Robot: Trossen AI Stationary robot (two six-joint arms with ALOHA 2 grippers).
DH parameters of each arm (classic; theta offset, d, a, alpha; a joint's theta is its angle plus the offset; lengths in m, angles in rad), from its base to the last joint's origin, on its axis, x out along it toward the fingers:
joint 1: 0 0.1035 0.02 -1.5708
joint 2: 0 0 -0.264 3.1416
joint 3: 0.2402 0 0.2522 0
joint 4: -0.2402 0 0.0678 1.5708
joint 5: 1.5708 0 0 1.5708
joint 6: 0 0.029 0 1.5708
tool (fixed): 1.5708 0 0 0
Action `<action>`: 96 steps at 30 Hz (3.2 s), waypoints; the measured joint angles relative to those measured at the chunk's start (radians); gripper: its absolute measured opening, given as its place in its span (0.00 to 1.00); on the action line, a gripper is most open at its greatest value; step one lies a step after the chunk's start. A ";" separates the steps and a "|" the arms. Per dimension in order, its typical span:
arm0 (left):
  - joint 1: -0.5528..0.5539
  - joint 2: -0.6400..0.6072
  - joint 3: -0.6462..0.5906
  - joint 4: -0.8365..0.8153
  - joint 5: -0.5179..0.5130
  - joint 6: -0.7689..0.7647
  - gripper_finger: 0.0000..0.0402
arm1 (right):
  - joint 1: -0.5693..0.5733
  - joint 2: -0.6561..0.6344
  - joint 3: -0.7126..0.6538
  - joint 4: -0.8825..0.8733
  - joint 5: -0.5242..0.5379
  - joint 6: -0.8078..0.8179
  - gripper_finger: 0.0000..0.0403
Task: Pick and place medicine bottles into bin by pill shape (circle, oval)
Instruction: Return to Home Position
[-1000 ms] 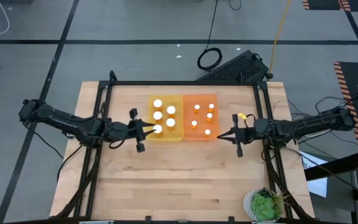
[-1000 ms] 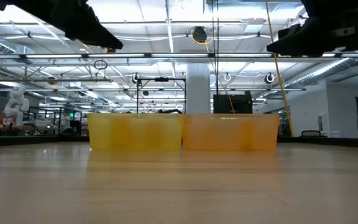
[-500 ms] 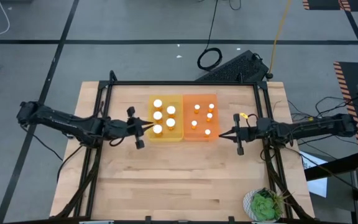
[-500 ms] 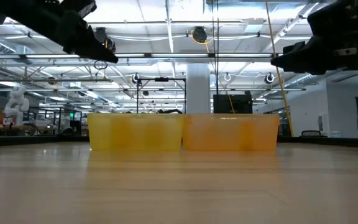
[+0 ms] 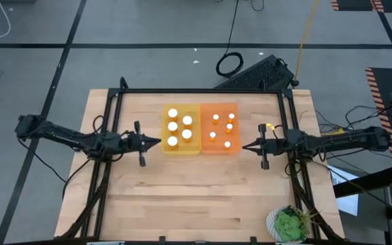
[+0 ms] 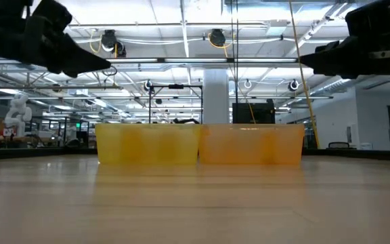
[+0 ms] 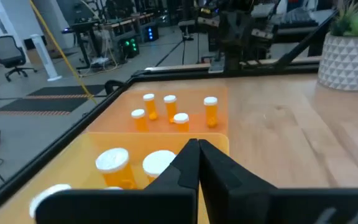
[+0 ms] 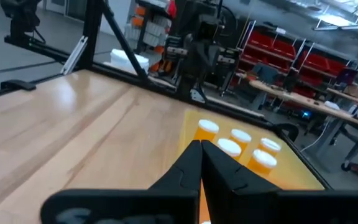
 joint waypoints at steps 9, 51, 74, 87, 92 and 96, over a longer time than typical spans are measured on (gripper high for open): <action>0.000 -0.138 -0.103 0.000 0.002 -0.014 0.01 | 0.000 -0.067 -0.002 -0.055 0.000 -0.004 0.00; 0.000 -0.218 -0.138 -0.055 0.005 -0.014 0.02 | -0.087 -0.490 -0.018 -0.413 0.005 0.059 0.00; 0.032 -0.218 -0.137 -0.032 0.036 -0.036 0.02 | 0.043 -0.557 -0.018 -0.527 -0.024 0.064 0.00; 0.032 -0.370 -0.137 -0.138 0.044 -0.032 0.01 | 0.043 -0.557 -0.018 -0.527 -0.024 0.064 0.00; 0.028 -0.471 -0.137 -0.256 0.093 -0.043 0.01 | 0.043 -0.557 -0.018 -0.526 -0.024 0.064 0.00; 0.029 -0.539 -0.137 -0.320 0.179 -0.030 0.00 | 0.043 -0.557 -0.018 -0.525 -0.024 0.064 0.00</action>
